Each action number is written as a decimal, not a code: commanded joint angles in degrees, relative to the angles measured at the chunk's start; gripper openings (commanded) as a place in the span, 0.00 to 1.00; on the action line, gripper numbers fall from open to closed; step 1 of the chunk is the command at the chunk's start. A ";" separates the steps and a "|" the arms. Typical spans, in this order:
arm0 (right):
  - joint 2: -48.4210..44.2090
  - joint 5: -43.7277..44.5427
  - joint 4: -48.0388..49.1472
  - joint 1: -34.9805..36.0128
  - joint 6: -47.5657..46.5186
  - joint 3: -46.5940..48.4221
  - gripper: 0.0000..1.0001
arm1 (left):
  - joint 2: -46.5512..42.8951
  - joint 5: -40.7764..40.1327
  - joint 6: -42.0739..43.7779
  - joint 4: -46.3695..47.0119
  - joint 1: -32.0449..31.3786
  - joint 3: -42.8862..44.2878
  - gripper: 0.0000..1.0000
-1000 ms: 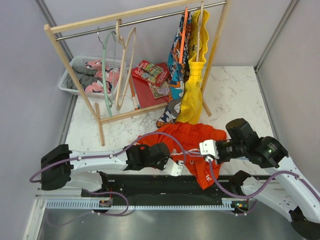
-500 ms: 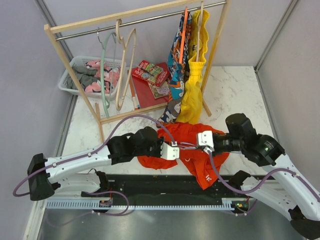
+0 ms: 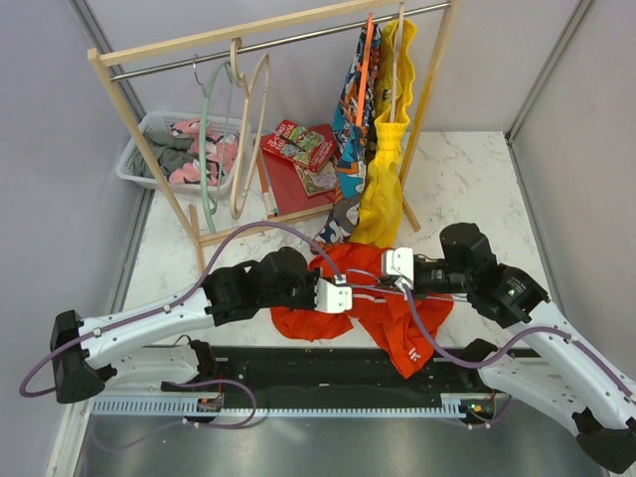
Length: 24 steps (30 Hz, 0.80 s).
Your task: Place the shorts on the hanger
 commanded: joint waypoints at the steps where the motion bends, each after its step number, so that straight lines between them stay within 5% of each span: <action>1: -3.14 3.41 -6.26 0.28 -5.45 4.78 0.00 | -3.59 1.32 -1.75 -0.13 0.26 -1.25 0.02; 9: -10.89 0.17 -11.30 0.28 -5.29 5.14 0.00 | -6.05 6.67 -4.12 1.97 6.41 -4.59 0.02; 24: -8.78 -5.54 2.84 0.19 4.82 2.77 0.00 | -7.11 14.93 -10.02 6.11 12.57 -5.47 0.02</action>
